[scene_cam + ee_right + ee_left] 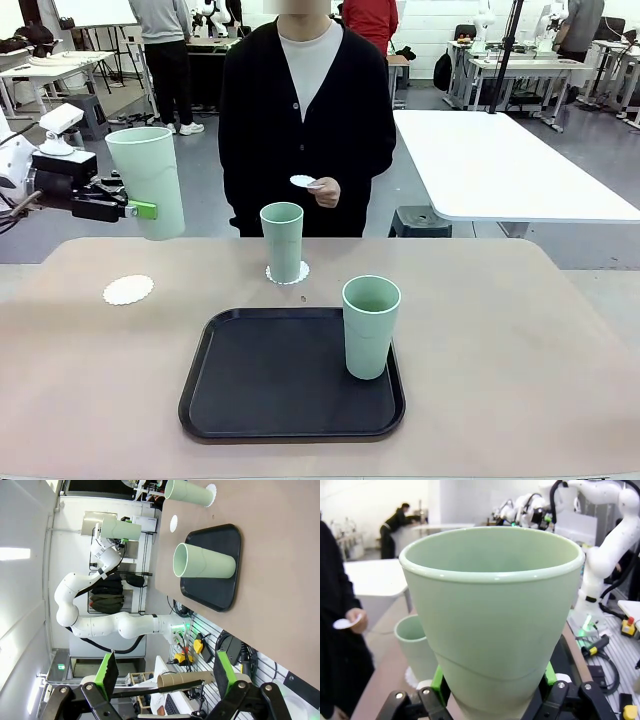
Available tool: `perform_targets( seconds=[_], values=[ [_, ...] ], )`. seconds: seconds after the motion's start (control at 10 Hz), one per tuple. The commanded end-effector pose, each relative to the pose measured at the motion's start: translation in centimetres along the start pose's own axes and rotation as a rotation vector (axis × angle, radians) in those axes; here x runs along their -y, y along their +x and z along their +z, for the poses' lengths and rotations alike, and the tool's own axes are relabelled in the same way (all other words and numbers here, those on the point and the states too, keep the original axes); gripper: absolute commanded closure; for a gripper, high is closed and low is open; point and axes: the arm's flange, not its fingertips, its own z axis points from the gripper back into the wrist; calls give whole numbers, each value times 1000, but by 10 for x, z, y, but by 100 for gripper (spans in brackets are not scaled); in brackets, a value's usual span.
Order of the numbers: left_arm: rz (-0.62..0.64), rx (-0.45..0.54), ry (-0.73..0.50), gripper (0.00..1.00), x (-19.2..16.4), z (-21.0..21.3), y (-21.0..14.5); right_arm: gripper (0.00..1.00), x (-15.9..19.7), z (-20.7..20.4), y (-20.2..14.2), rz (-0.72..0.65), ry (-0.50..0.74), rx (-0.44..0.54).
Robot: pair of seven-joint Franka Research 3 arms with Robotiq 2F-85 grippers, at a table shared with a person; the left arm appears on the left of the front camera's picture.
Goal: Place coasters on the table and set cups on them.
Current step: Take one Reusable plastic cup from the Flat Tray and place it on a coaster set by the human.
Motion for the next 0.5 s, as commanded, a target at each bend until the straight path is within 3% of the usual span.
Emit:
perform_targets(
  seconds=[0.0, 0.1, 0.2, 0.3, 0.4],
  values=[
    [-2, -2, 5, 100, -1, -2, 2, 0, 0, 0, 0, 7, 10, -1],
    [-2, -2, 5, 100, -1, -2, 2, 0, 0, 0, 0, 7, 10, -1],
    [1, 0, -1, 17, 0, -1, -1, 0, 0, 0, 0, 7, 10, -1],
    [-103, -78, -51, 17, -23, 1, -4, 0, 0, 0, 0, 7, 10, -1],
    [-126, -79, -84, 17, -40, 23, -9, 0, 0, 0, 0, 7, 10, -1]
  ],
)
